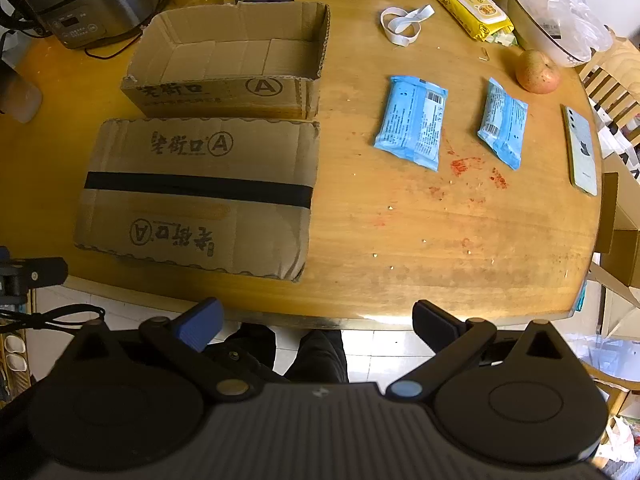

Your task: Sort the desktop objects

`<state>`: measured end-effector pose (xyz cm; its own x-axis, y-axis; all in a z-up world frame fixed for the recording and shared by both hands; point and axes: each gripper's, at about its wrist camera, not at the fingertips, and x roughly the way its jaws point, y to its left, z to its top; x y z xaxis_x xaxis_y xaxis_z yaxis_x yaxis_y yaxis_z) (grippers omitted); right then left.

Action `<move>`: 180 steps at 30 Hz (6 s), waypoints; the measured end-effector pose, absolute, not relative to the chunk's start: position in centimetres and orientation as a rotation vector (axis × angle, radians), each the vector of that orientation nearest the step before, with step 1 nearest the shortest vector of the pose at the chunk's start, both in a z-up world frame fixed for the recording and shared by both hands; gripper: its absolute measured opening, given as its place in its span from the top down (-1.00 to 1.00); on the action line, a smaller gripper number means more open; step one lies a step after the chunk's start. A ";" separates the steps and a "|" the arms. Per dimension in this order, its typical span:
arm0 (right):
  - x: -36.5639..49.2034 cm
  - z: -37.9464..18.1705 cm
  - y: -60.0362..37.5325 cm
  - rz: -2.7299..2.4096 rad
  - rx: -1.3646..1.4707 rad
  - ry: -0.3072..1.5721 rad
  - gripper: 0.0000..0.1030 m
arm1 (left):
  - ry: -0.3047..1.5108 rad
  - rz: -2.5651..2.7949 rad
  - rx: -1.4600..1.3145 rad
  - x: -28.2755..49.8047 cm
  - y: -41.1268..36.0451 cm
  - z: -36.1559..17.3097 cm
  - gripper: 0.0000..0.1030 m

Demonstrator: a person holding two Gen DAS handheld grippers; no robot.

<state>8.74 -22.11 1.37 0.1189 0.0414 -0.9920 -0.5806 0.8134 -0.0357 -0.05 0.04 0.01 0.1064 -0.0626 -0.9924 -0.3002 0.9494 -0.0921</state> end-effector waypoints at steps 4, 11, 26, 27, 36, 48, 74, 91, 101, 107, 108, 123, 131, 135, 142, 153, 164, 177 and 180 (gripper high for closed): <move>8.7 1.5 -22.0 0.483 -0.476 1.389 -1.00 | 1.460 0.172 -0.290 -0.2 0.2 0.0 -1.00; 8.5 1.8 -21.8 0.486 -0.477 1.390 -1.00 | 1.461 0.159 -0.270 -0.5 0.4 0.1 -1.00; 9.2 1.8 -21.4 0.543 -0.514 1.381 -1.00 | 1.460 0.203 -0.257 -0.9 0.3 0.3 -1.00; 9.4 1.7 -21.5 0.550 -0.518 1.383 -1.00 | 1.462 0.210 -0.262 -0.9 0.2 0.3 -1.00; 11.2 1.8 -23.2 0.583 -0.522 1.377 -1.00 | 1.468 0.227 -0.255 -0.7 -2.3 0.6 -1.00; 13.1 1.5 -25.2 0.590 -0.512 1.374 -1.00 | 1.469 0.241 -0.243 0.8 -4.6 1.0 -1.00; 15.0 1.1 -27.8 0.594 -0.499 1.376 -1.00 | 1.479 0.239 -0.227 2.2 -7.8 1.0 -1.00; 16.4 1.0 -29.9 0.598 -0.483 1.382 -1.00 | 1.487 0.238 -0.213 3.5 -10.2 1.0 -1.00; 17.5 0.8 -31.2 0.592 -0.468 1.389 -1.00 | 1.492 0.240 -0.197 4.8 -11.6 1.0 -1.00; 18.2 0.6 -32.0 0.577 -0.475 1.396 -1.00 | 1.493 0.233 -0.191 5.7 -12.5 1.0 -1.00; 18.3 0.5 -32.1 0.577 -0.475 1.397 -1.00 | 1.493 0.233 -0.190 5.8 -12.7 1.0 -1.00; 19.8 0.3 -34.1 0.588 -0.467 1.405 -1.00 | 1.504 0.231 -0.183 7.3 -15.2 0.7 -1.00; 20.4 0.2 -35.5 0.578 -0.457 1.408 -1.00 | 1.510 0.231 -0.180 7.8 -16.5 0.6 -1.00; 20.7 0.1 -36.2 0.572 -0.450 1.412 -1.00 | 1.512 0.230 -0.178 8.0 -17.1 0.5 -1.00; 21.3 0.0 -36.9 0.564 -0.445 1.415 -1.00 | 1.512 0.238 -0.185 8.4 -17.8 0.5 -1.00; 21.8 -0.5 -37.5 0.547 -0.444 1.431 -1.00 | 1.510 0.260 -0.208 8.9 -17.8 0.5 -1.00; 22.1 -0.8 -37.6 0.505 -0.432 1.437 -1.00 | 1.518 0.253 -0.201 9.4 -17.6 0.3 -1.00; 22.4 -1.2 -37.5 0.484 -0.408 1.460 -1.00 | 1.539 0.236 -0.190 9.9 -17.6 -0.1 -1.00; 22.6 -1.4 -37.5 0.472 -0.399 1.465 -1.00 | 1.542 0.234 -0.189 10.0 -17.5 -0.1 -1.00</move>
<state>22.56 -37.50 -1.38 0.0446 0.0607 -0.9972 -0.5325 0.8459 0.0277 9.96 -17.54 -0.11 0.0140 0.0302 -0.9994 -0.2670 0.9634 0.0254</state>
